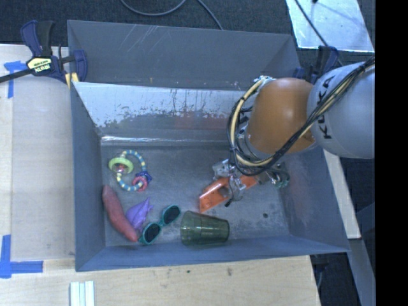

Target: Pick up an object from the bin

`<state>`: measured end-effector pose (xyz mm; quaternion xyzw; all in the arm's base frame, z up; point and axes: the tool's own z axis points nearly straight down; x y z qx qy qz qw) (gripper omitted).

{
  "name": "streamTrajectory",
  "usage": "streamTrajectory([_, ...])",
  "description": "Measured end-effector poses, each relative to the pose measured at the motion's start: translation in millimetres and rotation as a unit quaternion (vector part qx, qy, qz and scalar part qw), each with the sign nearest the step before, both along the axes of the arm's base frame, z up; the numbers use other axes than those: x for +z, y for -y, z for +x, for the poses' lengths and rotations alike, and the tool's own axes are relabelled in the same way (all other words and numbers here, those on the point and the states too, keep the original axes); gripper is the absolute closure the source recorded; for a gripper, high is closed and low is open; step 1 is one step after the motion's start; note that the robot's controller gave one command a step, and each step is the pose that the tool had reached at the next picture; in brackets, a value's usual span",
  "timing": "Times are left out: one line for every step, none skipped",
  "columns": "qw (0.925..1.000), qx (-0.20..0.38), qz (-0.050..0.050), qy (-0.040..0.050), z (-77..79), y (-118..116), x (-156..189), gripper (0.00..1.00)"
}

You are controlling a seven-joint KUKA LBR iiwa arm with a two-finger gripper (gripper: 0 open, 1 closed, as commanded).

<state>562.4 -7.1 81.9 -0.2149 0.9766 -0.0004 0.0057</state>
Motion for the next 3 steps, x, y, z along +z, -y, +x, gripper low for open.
streamTrajectory([0.9762,0.217,-0.002,0.0013,-2.3,0.3,125.5,1.0])
streamTrajectory([0.9604,0.279,-0.003,0.0019,-2.9,1.1,164.2,1.0])
streamTrajectory([0.9605,0.278,-0.003,0.0018,-2.9,1.1,164.2,1.0])
